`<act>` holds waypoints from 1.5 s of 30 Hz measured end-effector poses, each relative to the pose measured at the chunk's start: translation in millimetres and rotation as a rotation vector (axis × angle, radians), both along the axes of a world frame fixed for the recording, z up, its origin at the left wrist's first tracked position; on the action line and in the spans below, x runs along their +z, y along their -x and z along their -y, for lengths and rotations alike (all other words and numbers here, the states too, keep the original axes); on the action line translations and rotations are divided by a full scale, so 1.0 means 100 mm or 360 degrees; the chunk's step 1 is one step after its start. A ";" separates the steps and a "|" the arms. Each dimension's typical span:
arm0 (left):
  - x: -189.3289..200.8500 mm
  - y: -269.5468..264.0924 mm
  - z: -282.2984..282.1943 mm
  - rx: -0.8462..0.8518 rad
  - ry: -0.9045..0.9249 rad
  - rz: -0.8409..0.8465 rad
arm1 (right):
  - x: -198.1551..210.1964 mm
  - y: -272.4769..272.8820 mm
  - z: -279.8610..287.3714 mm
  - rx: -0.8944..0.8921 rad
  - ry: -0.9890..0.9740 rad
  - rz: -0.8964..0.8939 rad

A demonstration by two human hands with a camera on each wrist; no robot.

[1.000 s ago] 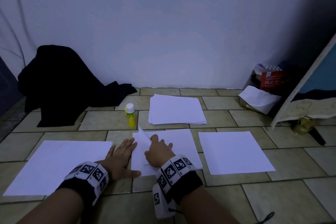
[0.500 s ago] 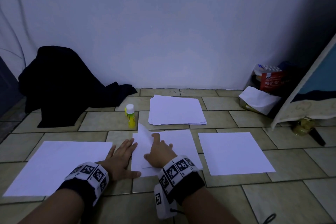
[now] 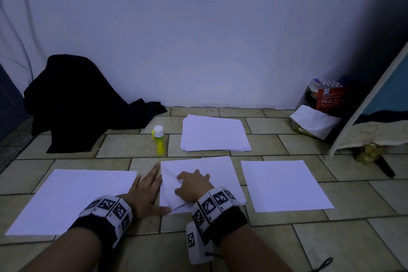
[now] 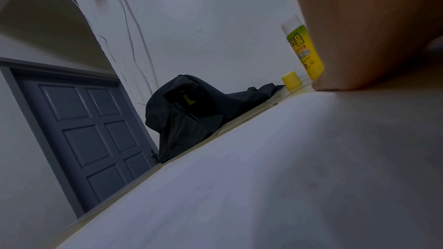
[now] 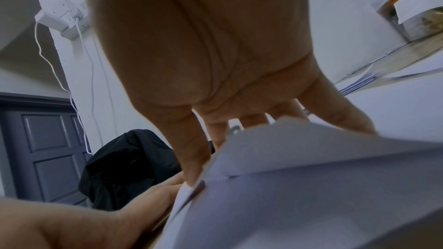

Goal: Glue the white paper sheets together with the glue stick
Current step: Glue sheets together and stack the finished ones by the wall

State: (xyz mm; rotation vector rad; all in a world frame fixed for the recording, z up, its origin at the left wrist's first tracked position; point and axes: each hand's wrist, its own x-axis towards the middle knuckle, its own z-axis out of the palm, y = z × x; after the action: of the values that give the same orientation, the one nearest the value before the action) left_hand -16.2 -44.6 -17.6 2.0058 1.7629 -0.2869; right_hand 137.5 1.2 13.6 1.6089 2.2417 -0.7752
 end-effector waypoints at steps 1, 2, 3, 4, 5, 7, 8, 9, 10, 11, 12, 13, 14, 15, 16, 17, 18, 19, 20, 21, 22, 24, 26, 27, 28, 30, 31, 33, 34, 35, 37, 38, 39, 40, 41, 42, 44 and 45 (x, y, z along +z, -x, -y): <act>0.00 0.00 0.00 0.0000 0.0002 -0.0003 | -0.01 0.01 0.00 -0.0002 -0.0008 0.0007; -0.01 0.01 -0.01 -0.0003 0.0004 -0.0005 | -0.01 0.01 0.00 -0.0005 -0.0019 0.0009; -0.02 0.01 -0.01 -0.0009 0.0007 -0.0005 | -0.02 0.02 0.01 -0.0012 -0.0030 0.0004; -0.02 0.02 -0.02 -0.0015 0.0008 -0.0003 | -0.03 0.02 0.01 -0.0019 -0.0038 -0.0002; -0.03 0.02 -0.03 -0.0020 0.0008 -0.0005 | -0.03 0.02 0.01 -0.0025 -0.0044 -0.0005; -0.03 0.02 -0.03 -0.0027 0.0017 -0.0027 | -0.04 0.02 0.01 -0.0038 -0.0050 -0.0009; -0.03 0.01 -0.03 -0.0030 0.0021 -0.0039 | -0.05 0.02 0.00 -0.0047 -0.0051 -0.0007; -0.03 0.01 -0.03 -0.0030 0.0021 -0.0044 | -0.06 0.03 0.00 -0.0053 -0.0050 -0.0002; -0.04 0.00 -0.03 -0.0028 0.0018 -0.0041 | -0.07 0.03 0.00 -0.0059 -0.0051 0.0006; -0.04 0.01 -0.03 -0.0025 0.0012 -0.0037 | -0.09 0.05 0.00 -0.0069 -0.0051 0.0014; -0.05 0.01 -0.03 -0.0026 0.0009 -0.0037 | -0.13 0.06 -0.01 -0.0090 -0.0045 0.0016; -0.05 0.01 -0.03 -0.0029 0.0012 -0.0042 | -0.18 0.08 -0.02 -0.0127 -0.0035 0.0010; -0.05 0.01 -0.03 -0.0028 0.0020 -0.0048 | -0.23 0.10 -0.03 -0.0175 -0.0026 0.0000; -0.05 0.01 -0.02 -0.0027 0.0030 -0.0057 | -0.26 0.12 -0.03 -0.0217 -0.0019 -0.0008; -0.05 0.01 -0.01 -0.0030 0.0036 -0.0064 | -0.29 0.14 -0.03 -0.0245 -0.0015 -0.0013; -0.04 0.00 0.00 -0.0029 0.0037 -0.0061 | -0.31 0.15 -0.04 -0.0259 -0.0012 -0.0012; -0.03 0.00 0.01 -0.0028 0.0030 -0.0055 | -0.33 0.16 -0.04 -0.0269 -0.0011 -0.0010; -0.02 -0.01 0.02 -0.0031 0.0022 -0.0051 | -0.33 0.16 -0.04 -0.0276 -0.0013 -0.0011; -0.01 -0.01 0.02 -0.0034 0.0022 -0.0049 | -0.34 0.16 -0.04 -0.0283 -0.0017 -0.0013; -0.01 -0.02 0.02 -0.0036 0.0025 -0.0049 | -0.35 0.17 -0.04 -0.0287 -0.0021 -0.0011; -0.01 -0.02 0.02 -0.0031 0.0029 -0.0045 | -0.35 0.17 -0.04 -0.0290 -0.0022 -0.0012; -0.01 -0.01 0.01 -0.0020 0.0045 -0.0044 | -0.37 0.16 -0.04 -0.0300 -0.0017 -0.0019; -0.01 -0.01 0.00 -0.0021 0.0068 -0.0052 | -0.36 0.17 -0.05 -0.0299 -0.0012 -0.0016; -0.01 0.00 0.00 -0.0022 0.0069 -0.0054 | -0.36 0.17 -0.05 -0.0294 -0.0015 -0.0008; -0.03 0.01 -0.01 -0.0020 0.0064 -0.0054 | -0.36 0.18 -0.05 -0.0291 -0.0015 0.0001; -0.06 0.02 -0.01 -0.0019 0.0051 -0.0044 | -0.35 0.19 -0.05 -0.0294 -0.0012 0.0002; -0.06 0.03 -0.02 -0.0023 0.0050 -0.0030 | -0.35 0.20 -0.04 -0.0298 -0.0012 -0.0004; -0.05 0.02 -0.02 -0.0019 0.0063 -0.0007 | -0.31 0.18 -0.02 -0.0288 0.0000 -0.0016; -0.03 0.03 -0.02 -0.0012 0.0078 0.0008 | -0.29 0.16 -0.02 -0.0272 0.0000 -0.0018; -0.02 0.03 -0.02 -0.0018 0.0088 0.0040 | -0.25 0.14 -0.03 -0.0245 -0.0008 -0.0017; 0.03 0.03 0.01 -0.0040 0.0112 0.0099 | -0.13 0.09 -0.03 -0.0179 -0.0035 -0.0008; 0.04 0.04 0.01 -0.0050 0.0128 0.0133 | -0.09 0.07 -0.03 -0.0156 -0.0048 0.0001; 0.09 0.04 0.02 -0.0071 0.0157 0.0169 | -0.06 0.06 -0.02 -0.0143 -0.0053 0.0006; 0.14 0.04 0.02 -0.0060 0.0177 0.0217 | -0.06 0.06 -0.02 -0.0151 -0.0042 -0.0003; 0.17 0.04 0.03 -0.0025 0.0190 0.0295 | -0.06 0.05 -0.01 -0.0171 -0.0024 -0.0023; 0.19 0.05 0.03 0.0039 0.0207 0.0366 | -0.07 0.05 0.00 -0.0204 -0.0004 -0.0044; 0.24 0.09 0.05 0.0139 0.0235 0.0476 | -0.07 0.06 0.01 -0.0241 0.0020 -0.0066; 0.26 0.11 0.06 0.0156 0.0222 0.0512 | -0.07 0.06 0.01 -0.0237 0.0021 -0.0064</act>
State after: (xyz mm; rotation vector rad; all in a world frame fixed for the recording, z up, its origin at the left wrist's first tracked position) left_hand -27.0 -50.8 8.8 1.7497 1.5854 -0.0493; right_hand 131.7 -0.1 6.6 1.7854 2.1572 -0.8652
